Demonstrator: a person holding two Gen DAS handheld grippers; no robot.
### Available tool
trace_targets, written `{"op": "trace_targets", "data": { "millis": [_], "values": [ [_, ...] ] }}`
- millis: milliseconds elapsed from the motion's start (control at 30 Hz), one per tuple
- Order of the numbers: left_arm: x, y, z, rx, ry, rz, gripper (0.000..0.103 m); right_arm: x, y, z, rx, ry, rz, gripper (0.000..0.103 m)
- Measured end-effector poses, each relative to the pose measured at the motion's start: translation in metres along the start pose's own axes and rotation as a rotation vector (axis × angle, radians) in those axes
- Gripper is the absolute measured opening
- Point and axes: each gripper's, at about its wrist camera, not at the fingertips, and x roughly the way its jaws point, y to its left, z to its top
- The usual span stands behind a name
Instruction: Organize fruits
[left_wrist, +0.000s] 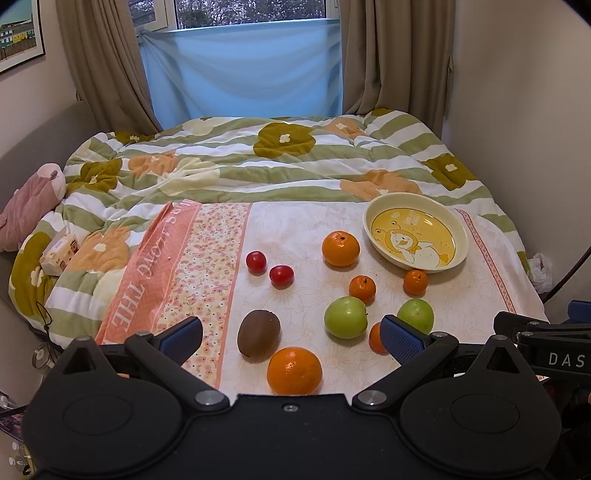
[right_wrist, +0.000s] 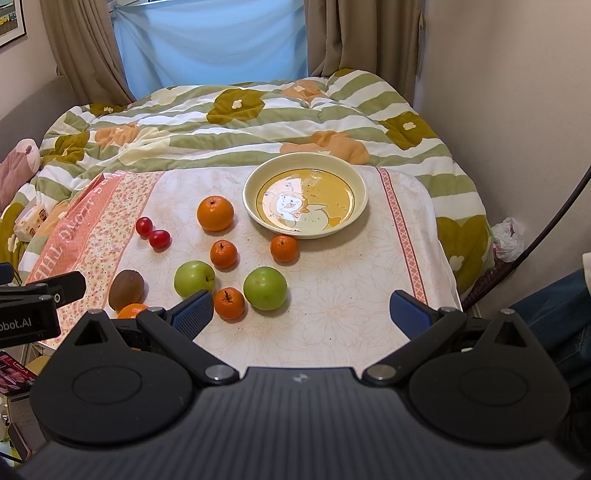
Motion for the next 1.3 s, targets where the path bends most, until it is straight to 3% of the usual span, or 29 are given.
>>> {"op": "trace_targets", "data": {
  "millis": [200,400,567,733,967,1300],
  "values": [
    [-0.001,0.001,-0.002,0.018,-0.012,0.008,0.103,-0.001,0.001,0.001,0.010,-0.004,-0.010,0.103],
    [0.002,0.009,-0.006,0.023,0.005,-0.038,0.103,-0.005,0.003,0.000,-0.008,-0.052,-0.058,0.103],
    [0.017,0.017,-0.014,0.004,0.018,-0.074,0.103,0.006,0.007,0.002,-0.042,-0.016,-0.083,0.103],
    [0.041,0.012,-0.025,-0.025,0.035,-0.038,0.103,0.030,0.001,-0.005,-0.064,-0.011,-0.032,0.103],
    [0.091,0.004,-0.044,-0.087,0.133,0.002,0.102,0.087,-0.009,-0.011,-0.160,0.041,0.045,0.103],
    [0.132,-0.011,-0.062,-0.101,0.179,0.109,0.093,0.150,-0.012,-0.018,-0.281,0.092,0.163,0.103]
  ]
}}
